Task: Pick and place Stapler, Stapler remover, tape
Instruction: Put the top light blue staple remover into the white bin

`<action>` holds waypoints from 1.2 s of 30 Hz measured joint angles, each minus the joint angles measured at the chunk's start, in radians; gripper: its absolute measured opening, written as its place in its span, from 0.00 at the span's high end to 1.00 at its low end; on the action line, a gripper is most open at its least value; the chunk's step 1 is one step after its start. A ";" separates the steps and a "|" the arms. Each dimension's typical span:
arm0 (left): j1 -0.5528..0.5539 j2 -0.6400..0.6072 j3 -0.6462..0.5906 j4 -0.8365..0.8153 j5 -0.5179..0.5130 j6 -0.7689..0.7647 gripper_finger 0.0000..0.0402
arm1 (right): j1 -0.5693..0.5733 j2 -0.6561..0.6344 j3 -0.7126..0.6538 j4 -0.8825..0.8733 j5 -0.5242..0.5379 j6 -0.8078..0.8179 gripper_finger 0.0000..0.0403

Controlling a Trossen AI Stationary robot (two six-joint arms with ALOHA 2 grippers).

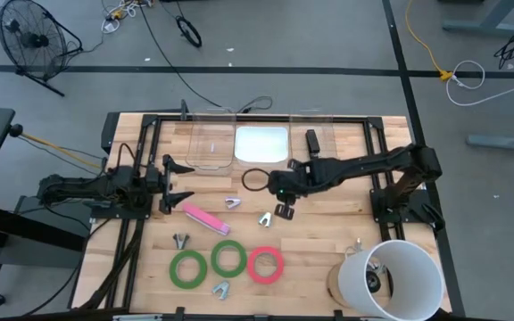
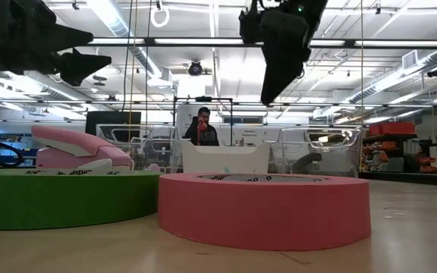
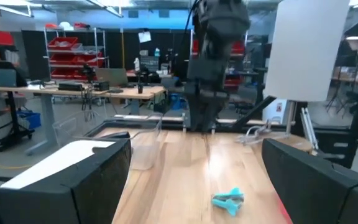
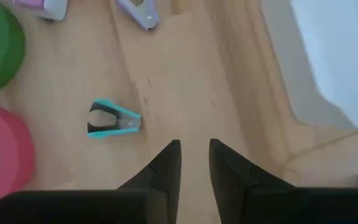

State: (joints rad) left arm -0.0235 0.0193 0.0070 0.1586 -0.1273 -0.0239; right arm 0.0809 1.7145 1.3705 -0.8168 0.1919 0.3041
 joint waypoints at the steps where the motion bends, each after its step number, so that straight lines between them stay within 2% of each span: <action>1: 0.000 0.000 0.000 0.005 0.008 -0.006 0.09 | 0.006 0.000 -0.019 0.026 0.000 0.012 0.80; 8: 0.000 0.000 0.000 0.038 0.103 -0.054 0.09 | 0.029 0.000 -0.150 0.161 -0.053 0.054 0.79; 12: -0.001 0.000 0.000 0.060 0.118 -0.099 0.09 | 0.028 0.000 -0.191 0.227 -0.077 0.076 0.79; 14: 0.000 0.000 0.000 0.059 0.118 -0.122 0.09 | 0.031 0.000 -0.224 0.311 -0.088 0.084 0.79; 18: 0.000 0.000 0.000 0.059 0.118 -0.123 0.09 | 0.051 0.000 -0.311 0.555 -0.198 0.054 0.79; 22: 0.000 0.000 0.000 0.058 0.118 -0.123 0.09 | 0.069 0.000 -0.380 0.701 -0.258 0.045 0.78; 25: 0.000 0.000 0.000 0.057 0.118 -0.123 0.09 | 0.086 0.000 -0.405 0.740 -0.256 0.014 0.73; 29: 0.000 0.000 0.000 0.053 0.118 -0.123 0.09 | 0.112 0.000 -0.428 0.799 -0.252 -0.075 0.61; 36: 0.000 0.000 0.000 0.053 0.118 -0.123 0.09 | 0.126 0.000 -0.469 0.873 -0.142 -0.114 0.41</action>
State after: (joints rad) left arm -0.0235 0.0193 0.0069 0.2119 -0.0097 -0.1467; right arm 0.2073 1.7149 0.9017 0.0563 0.0495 0.1904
